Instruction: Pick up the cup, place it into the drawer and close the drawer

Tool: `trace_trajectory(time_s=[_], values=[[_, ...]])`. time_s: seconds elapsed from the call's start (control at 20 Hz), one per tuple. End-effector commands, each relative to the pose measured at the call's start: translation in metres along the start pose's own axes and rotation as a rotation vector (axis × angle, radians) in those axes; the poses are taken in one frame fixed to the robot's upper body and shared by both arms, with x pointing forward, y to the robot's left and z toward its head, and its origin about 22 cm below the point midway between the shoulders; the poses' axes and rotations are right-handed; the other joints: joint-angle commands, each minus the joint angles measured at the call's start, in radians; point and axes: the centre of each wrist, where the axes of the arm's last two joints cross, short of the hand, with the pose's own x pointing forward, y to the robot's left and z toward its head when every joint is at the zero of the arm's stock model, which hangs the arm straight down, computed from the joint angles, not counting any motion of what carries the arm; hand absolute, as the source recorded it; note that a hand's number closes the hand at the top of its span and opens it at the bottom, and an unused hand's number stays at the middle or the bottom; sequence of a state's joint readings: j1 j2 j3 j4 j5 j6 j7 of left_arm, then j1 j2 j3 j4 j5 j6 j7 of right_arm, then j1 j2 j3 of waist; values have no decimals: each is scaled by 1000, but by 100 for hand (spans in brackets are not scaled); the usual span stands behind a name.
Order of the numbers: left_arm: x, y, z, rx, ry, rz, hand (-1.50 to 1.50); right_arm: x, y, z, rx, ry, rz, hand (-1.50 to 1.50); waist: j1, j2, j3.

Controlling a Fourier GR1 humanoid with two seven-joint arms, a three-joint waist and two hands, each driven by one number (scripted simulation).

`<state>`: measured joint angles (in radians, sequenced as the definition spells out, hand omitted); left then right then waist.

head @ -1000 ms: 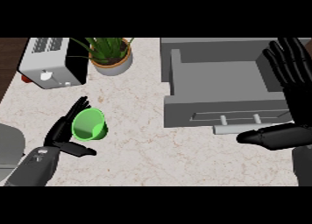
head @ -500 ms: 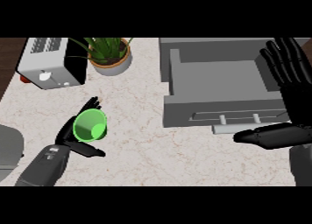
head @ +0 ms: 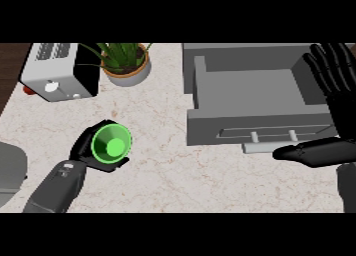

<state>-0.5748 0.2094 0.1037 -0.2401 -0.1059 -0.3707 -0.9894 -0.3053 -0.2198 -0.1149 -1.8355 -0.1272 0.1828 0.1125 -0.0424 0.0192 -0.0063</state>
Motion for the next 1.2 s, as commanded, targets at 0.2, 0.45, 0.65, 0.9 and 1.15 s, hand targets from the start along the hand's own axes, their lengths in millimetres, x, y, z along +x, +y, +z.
trace_trajectory(time_s=[0.2, 0.45, 0.65, 0.9, 1.15], values=[[2, -6, -8, 139, -296, 15, 150, 6, -14, 6, -12, -9, -10, -150, -2, -3, 1], [-9, -14, 6, 574, -304, -78, 150, 4, -7, 9, -31, 7, -11, -150, 29, -14, 3], [7, -19, -26, 437, -418, 37, 150, 3, -14, 4, -21, 23, 8, -150, 31, -15, 5], [34, -33, -66, 296, -436, 3, 150, -8, 7, 14, -33, 27, 7, -150, 46, -23, 7], [88, -51, -123, 227, -459, 11, 150, 6, 9, 19, -58, 25, 13, -150, 46, -28, 7]])
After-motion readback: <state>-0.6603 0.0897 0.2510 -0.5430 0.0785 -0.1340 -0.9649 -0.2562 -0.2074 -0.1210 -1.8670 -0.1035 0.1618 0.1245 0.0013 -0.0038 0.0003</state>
